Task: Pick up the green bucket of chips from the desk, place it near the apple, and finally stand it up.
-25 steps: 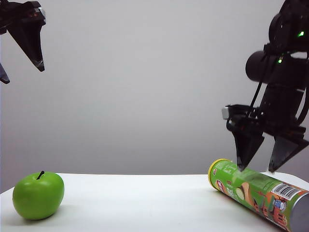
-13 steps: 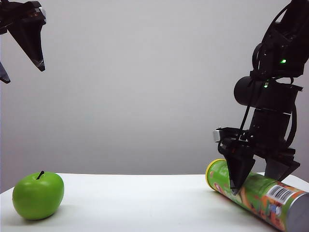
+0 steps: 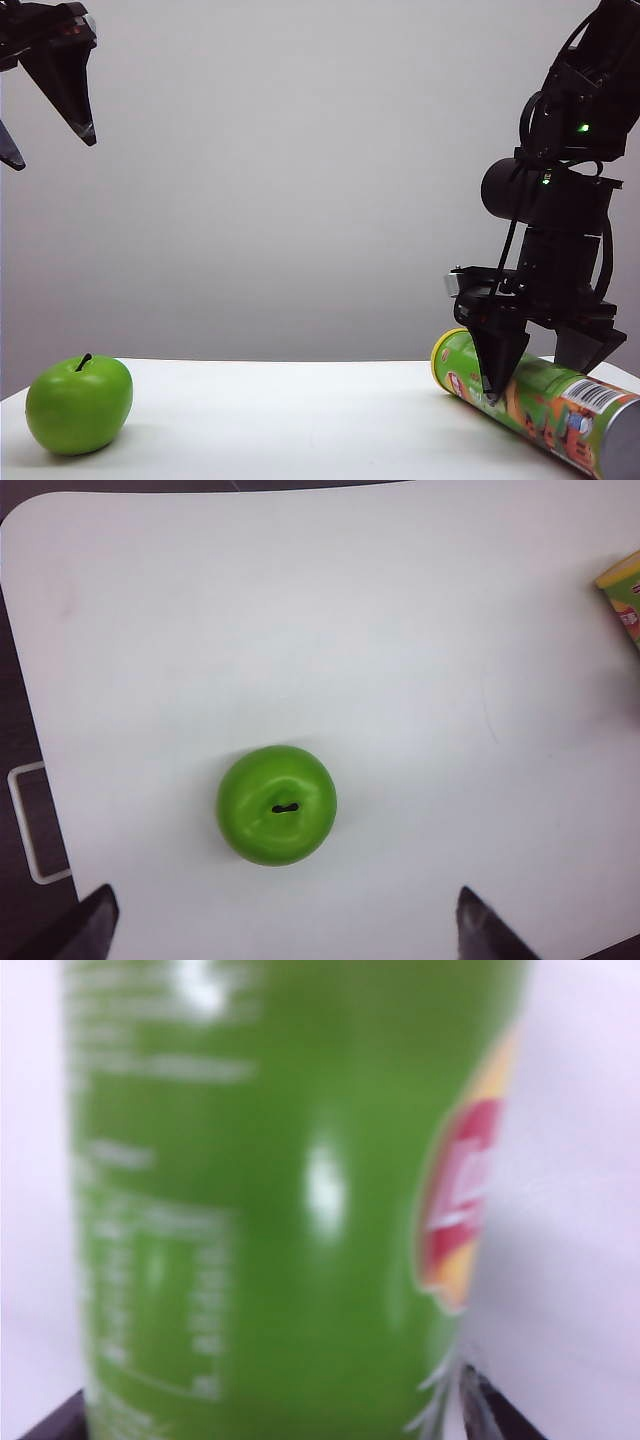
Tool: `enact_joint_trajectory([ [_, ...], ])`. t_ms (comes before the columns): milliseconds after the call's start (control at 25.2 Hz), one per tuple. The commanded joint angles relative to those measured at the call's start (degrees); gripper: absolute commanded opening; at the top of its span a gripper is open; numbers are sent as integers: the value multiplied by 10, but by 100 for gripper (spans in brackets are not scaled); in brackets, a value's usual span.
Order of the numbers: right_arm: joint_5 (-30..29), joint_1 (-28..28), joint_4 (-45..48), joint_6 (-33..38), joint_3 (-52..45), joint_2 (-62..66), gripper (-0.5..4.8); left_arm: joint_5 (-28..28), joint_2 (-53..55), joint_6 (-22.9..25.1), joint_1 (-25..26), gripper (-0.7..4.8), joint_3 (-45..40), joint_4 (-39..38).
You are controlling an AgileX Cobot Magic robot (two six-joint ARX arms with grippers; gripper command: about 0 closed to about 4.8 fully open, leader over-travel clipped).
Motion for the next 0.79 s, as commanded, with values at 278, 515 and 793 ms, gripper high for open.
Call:
enact_joint_trajectory([
  [278, 8, 0, 18, 9, 3, -2, 298, 0, -1, 2, 1, 435, 3, 16],
  [515, -9, 0, 71, 55, 3, -2, 286, 0, -1, 2, 1, 435, 3, 29],
  [793, -89, 0, 136, 128, 3, -2, 286, 0, -1, 2, 3, 435, 3, 37],
])
